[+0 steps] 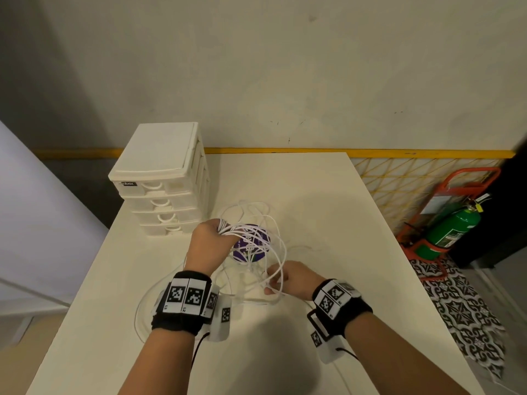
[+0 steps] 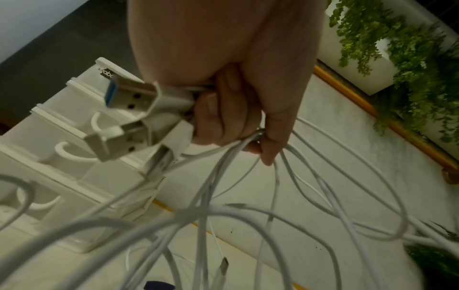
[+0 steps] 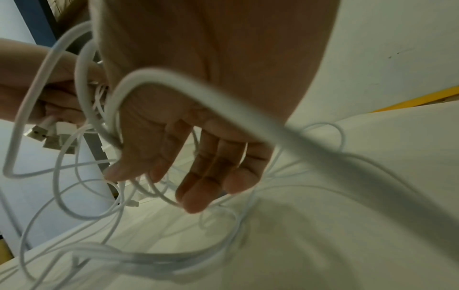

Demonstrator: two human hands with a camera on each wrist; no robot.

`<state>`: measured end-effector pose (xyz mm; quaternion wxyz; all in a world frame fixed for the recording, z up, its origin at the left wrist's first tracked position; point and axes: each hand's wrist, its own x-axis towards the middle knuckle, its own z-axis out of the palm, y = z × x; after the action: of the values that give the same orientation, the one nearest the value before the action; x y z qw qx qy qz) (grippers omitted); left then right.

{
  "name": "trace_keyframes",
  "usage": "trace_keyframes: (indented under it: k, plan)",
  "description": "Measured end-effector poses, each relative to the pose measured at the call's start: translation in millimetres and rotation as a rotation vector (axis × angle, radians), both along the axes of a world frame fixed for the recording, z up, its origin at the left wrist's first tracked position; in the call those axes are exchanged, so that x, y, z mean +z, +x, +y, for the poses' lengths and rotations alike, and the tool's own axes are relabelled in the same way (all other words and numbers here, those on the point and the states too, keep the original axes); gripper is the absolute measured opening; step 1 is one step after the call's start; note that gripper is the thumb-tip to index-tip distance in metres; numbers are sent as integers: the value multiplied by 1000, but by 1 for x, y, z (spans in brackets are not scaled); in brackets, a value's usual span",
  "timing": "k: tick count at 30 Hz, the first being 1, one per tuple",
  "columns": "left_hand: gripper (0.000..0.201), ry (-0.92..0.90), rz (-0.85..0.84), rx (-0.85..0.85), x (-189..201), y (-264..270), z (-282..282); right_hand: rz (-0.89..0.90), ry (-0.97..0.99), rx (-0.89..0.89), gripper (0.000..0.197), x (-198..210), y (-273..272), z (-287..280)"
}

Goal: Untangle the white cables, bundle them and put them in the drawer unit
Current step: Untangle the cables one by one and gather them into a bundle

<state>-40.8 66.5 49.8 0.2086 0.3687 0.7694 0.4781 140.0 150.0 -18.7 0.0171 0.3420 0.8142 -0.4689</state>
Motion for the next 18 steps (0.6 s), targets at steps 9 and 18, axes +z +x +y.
trace_keyframes:
  k: [9, 18]
  plan:
    - [44, 44, -48, 47, 6, -5, -3, 139, -198, -88, 35, 1, 5, -3]
    - [42, 10, -83, 144, 6, -16, -8, 161, 38, -372, 5, 0, 16, 19]
